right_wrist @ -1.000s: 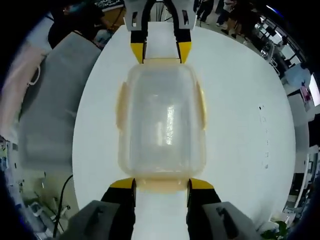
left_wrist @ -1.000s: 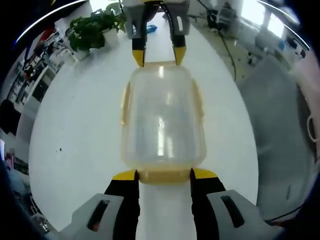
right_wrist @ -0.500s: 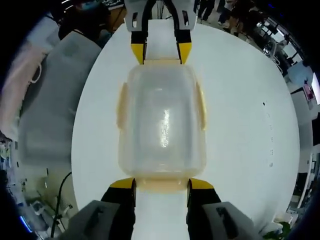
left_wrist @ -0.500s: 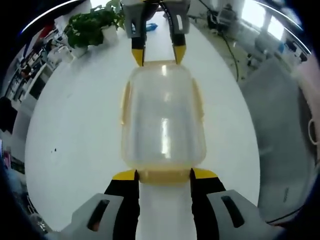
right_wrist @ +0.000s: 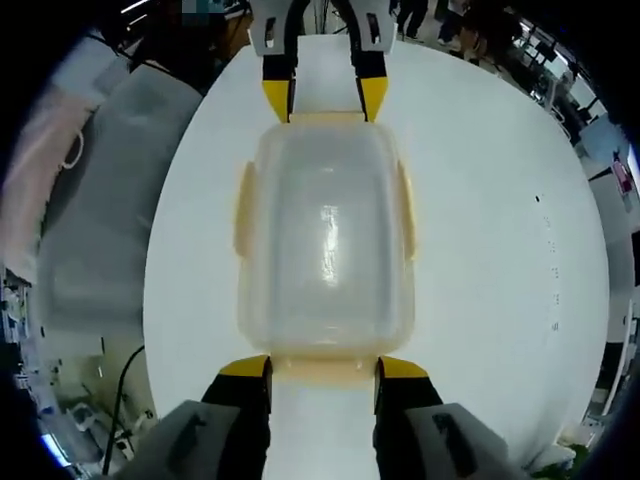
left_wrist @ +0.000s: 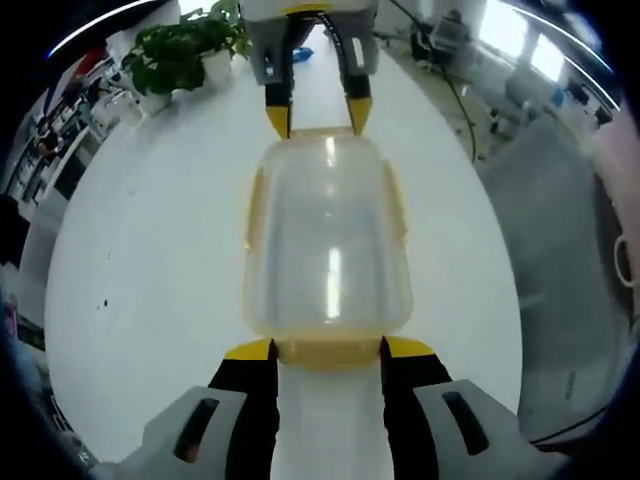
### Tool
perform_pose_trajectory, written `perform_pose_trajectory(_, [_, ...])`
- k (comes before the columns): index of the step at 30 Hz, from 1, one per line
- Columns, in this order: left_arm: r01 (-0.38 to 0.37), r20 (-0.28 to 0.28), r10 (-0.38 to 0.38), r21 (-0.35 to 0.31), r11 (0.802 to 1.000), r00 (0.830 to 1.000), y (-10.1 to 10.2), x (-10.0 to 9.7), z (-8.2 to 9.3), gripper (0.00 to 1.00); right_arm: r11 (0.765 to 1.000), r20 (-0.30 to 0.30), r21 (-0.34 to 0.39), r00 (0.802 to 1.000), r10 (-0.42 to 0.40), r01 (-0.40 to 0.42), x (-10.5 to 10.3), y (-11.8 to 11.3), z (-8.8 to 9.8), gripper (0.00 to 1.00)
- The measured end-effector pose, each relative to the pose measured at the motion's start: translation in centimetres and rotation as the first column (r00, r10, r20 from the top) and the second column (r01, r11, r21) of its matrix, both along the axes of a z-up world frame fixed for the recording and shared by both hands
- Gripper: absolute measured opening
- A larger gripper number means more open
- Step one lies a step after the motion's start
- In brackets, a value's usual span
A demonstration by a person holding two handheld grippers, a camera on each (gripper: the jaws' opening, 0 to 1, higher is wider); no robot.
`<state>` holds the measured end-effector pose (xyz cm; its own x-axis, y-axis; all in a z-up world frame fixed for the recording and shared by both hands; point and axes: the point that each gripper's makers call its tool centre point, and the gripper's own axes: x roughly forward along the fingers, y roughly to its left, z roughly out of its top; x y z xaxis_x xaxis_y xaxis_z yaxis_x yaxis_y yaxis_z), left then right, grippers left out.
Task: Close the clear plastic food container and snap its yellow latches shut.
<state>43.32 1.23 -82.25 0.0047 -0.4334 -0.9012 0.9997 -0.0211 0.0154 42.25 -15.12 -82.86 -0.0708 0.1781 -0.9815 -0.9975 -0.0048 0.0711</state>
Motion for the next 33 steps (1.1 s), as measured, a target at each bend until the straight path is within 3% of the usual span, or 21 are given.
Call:
perform_pose_trajectory(5, [-0.001,-0.002,0.001,0.011,1.000,1.000,0.3,0.0,-0.3,0.38,1.000,-0.003,0.001,1.000,-0.004,0.004,-0.2,-0.1,0.0,0.39])
perform_pose_trajectory(9, [-0.002,0.004,0.002,0.020,1.000,1.000,0.7,0.0,-0.4,0.48,1.000,0.005,0.008,1.000,-0.014,0.014,-0.2,-0.4,0.3,0.40])
perform_pose_trajectory(12, [0.001,0.028,-0.002,0.025,1.000,1.000,1.1,0.4,-0.1,0.47,1.000,0.015,0.014,1.000,-0.028,0.027,0.0,-0.8,0.6,0.41])
perform_pose_trajectory(15, [-0.010,0.047,0.010,-0.001,1.000,0.999,0.8,0.8,1.0,0.46,0.999,0.021,0.029,0.999,-0.040,0.039,0.1,-0.8,1.1,0.40])
perform_pose_trajectory(19, [-0.069,-0.010,0.068,-0.097,0.993,0.998,-0.3,1.0,2.3,0.46,0.997,0.042,0.041,0.997,-0.062,0.060,0.5,-0.6,1.5,0.39])
perform_pose_trajectory(25, [-0.058,0.038,0.063,-0.115,0.992,0.997,-0.9,1.5,3.3,0.43,0.993,0.067,0.092,0.994,-0.083,0.076,1.1,0.4,3.0,0.38])
perform_pose_trajectory(33, [-0.055,0.019,0.058,-0.137,0.989,0.998,-2.5,0.6,3.1,0.39,0.990,0.077,0.120,0.994,-0.079,0.070,1.0,1.8,3.3,0.34])
